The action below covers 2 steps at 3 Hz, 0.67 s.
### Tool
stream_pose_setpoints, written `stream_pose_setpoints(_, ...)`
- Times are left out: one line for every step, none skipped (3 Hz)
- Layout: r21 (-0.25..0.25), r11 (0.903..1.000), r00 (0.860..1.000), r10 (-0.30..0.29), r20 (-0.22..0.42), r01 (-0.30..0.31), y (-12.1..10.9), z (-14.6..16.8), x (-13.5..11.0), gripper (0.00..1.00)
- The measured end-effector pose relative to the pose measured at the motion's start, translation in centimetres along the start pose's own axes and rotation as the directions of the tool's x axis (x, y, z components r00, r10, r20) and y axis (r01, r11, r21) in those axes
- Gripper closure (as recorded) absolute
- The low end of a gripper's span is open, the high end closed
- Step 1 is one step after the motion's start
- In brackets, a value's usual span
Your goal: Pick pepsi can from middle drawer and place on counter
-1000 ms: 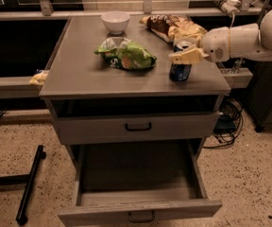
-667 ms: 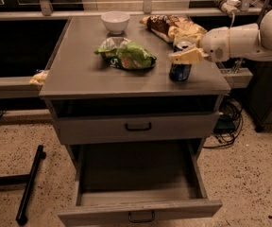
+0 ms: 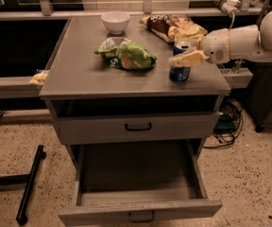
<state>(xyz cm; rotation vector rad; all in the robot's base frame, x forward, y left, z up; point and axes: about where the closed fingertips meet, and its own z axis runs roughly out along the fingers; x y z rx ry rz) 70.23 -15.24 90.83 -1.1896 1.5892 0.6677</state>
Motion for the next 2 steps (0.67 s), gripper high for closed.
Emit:
stream_pose_setpoints(-0.001, 1.0000, 1.000, 0.000, 0.000, 0.000, 0.01, 0.03, 0.00, 0.00)
stream_pose_setpoints(-0.001, 1.0000, 1.000, 0.000, 0.000, 0.000, 0.01, 0.03, 0.00, 0.00)
